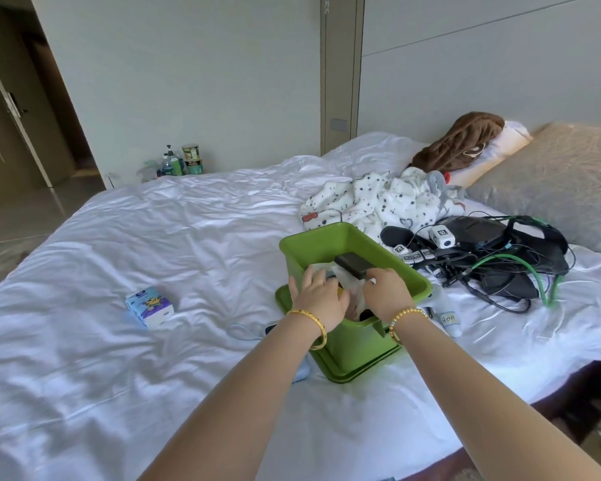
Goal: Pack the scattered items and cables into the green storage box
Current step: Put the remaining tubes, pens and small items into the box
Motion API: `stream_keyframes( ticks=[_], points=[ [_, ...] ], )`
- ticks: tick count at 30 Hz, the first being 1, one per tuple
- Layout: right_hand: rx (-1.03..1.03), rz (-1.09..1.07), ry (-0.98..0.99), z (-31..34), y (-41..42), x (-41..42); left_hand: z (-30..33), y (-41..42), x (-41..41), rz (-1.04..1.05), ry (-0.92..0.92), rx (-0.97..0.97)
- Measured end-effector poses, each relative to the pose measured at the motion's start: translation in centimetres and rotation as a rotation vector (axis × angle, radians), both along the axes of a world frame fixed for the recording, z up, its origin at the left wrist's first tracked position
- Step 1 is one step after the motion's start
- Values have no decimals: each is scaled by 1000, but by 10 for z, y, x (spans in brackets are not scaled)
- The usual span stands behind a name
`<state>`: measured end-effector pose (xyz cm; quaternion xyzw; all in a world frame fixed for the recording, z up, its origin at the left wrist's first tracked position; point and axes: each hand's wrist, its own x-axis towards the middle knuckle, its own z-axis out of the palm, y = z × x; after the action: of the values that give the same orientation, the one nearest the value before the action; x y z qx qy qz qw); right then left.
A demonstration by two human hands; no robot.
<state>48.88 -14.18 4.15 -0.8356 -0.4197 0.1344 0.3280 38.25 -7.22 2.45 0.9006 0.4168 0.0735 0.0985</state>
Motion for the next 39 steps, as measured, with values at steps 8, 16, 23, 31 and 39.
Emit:
stream_keyframes(
  ticks=[8,16,23,31,39],
  points=[
    [347,-111,-453,-19,-6,-60,-16,4,-51,79,-340,165],
    [303,379,-594,-54,21,-152,-54,30,-137,245,-227,156],
    [-501,76,-304,-109,39,-153,-77,53,-215,417,-161,59],
    [-400,-9,-399,-123,61,-164,-98,72,-250,438,-117,-11],
    [-162,252,-203,-124,109,-200,-93,120,-272,525,-64,33]
  ],
)
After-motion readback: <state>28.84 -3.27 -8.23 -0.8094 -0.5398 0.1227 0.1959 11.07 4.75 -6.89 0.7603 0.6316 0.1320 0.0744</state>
